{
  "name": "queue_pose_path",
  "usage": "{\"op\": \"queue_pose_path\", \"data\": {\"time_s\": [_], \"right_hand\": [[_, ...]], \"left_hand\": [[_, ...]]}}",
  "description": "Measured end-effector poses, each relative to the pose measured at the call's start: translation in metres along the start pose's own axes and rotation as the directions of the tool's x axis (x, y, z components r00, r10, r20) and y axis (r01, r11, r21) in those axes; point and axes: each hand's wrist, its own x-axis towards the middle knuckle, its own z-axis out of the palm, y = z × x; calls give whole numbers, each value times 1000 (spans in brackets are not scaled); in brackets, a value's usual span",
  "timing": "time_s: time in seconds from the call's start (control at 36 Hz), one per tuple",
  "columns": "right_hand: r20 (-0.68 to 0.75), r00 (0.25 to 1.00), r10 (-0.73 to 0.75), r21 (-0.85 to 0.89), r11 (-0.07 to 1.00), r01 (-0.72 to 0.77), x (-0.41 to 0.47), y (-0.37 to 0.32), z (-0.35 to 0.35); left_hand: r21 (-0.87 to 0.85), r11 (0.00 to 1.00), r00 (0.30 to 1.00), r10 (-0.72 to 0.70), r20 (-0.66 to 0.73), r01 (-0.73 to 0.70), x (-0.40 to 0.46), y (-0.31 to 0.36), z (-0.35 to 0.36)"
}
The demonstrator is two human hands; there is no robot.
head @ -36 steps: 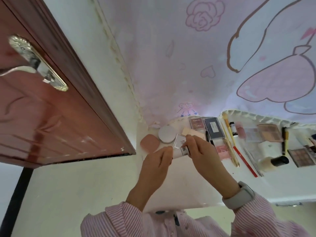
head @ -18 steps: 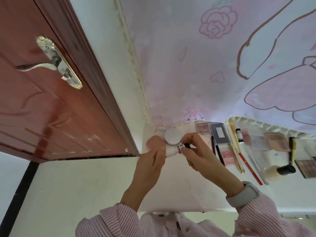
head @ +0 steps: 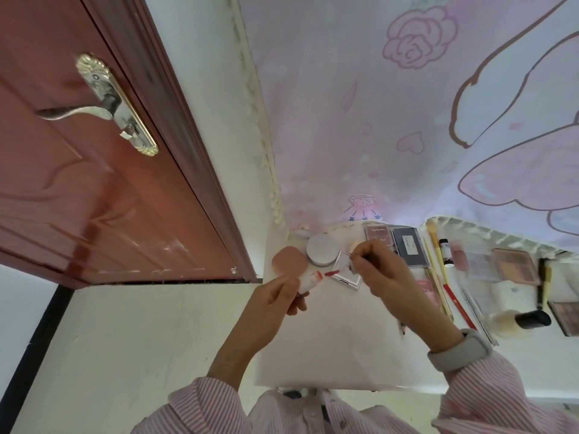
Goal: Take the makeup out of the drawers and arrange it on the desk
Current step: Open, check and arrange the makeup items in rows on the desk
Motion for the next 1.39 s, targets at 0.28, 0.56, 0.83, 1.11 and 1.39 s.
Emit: {"op": "queue_pose_path", "data": {"time_s": [0.28, 0.56, 0.83, 1.11, 1.39], "right_hand": [[-94, 867, 490, 730, 626, -274, 8, 48, -10], [-72, 814, 576, 245, 802, -545, -4, 119, 57], [-147, 934, 324, -301, 885, -355, 22, 163, 74], [-195, 937, 289, -467, 813, -348, 41, 183, 77], [-222, 969, 107, -559, 800, -217, 34, 188, 84]], "left_hand": [[-672, 729, 963, -256, -88, 133, 7, -33, -6], [-174, 952, 870, -301, -389, 252, 26, -105, 27], [247, 943, 919, -122, -374, 225, 54, -138, 42], [430, 892, 932, 29, -360, 138, 69, -143, 47], [438, 881, 922, 4, -388, 180, 70, -152, 49]]}}
